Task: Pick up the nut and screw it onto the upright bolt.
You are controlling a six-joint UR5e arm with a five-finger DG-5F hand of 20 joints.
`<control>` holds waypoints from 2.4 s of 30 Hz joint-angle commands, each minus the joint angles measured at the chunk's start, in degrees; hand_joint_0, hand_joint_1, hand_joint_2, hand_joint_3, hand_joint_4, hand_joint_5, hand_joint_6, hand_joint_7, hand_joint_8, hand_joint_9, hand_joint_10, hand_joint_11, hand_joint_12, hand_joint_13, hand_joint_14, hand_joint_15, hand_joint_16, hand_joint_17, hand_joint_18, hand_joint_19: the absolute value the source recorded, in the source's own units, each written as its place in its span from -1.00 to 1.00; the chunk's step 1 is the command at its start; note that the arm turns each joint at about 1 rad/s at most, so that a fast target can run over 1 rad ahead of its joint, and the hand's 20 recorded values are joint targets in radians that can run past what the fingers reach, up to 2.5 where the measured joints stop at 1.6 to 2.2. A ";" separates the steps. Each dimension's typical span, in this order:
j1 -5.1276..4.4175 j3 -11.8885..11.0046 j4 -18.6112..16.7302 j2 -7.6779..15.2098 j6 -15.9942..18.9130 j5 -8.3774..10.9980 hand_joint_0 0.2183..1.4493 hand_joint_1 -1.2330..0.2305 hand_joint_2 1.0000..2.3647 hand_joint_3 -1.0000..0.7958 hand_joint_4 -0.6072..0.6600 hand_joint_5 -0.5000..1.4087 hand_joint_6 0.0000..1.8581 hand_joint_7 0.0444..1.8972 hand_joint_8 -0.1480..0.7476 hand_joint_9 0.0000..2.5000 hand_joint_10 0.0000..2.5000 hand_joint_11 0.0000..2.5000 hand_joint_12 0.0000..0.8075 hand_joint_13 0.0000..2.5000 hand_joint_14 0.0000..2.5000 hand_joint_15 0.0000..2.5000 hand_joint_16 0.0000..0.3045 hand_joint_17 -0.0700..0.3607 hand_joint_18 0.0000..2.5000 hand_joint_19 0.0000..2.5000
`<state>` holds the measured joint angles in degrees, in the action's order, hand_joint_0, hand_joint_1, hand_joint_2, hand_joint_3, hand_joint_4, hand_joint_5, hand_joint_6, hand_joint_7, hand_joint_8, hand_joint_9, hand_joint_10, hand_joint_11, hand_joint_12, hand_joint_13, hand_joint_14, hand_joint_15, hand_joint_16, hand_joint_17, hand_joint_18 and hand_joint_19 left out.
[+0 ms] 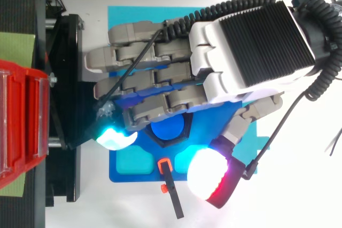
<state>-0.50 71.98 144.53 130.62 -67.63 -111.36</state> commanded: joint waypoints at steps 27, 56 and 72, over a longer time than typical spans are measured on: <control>-0.21 5.18 -6.89 -0.01 -2.07 -0.70 -0.61 0.53 -1.00 -0.44 0.22 -0.54 -0.46 -0.33 -0.37 -0.48 -1.00 -1.00 -0.36 -0.86 -1.00 -1.00 -0.78 -0.32 -1.00 -1.00; 1.46 5.18 -9.35 -0.01 -1.98 -2.64 -0.55 0.37 -1.00 -0.44 0.25 -0.44 -0.46 0.12 -0.14 -0.02 -1.00 -1.00 -0.65 -0.46 -1.00 -1.00 -0.92 -0.55 -0.73 -1.00; 3.04 4.74 -9.79 -0.01 -1.98 -4.39 -0.54 0.32 -1.00 -0.44 0.10 -0.40 -0.46 0.32 -0.16 0.14 -1.00 -0.96 -0.68 -0.37 -1.00 -1.00 -0.93 -0.57 -0.65 -1.00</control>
<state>2.17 76.78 134.89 130.61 -69.61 -115.31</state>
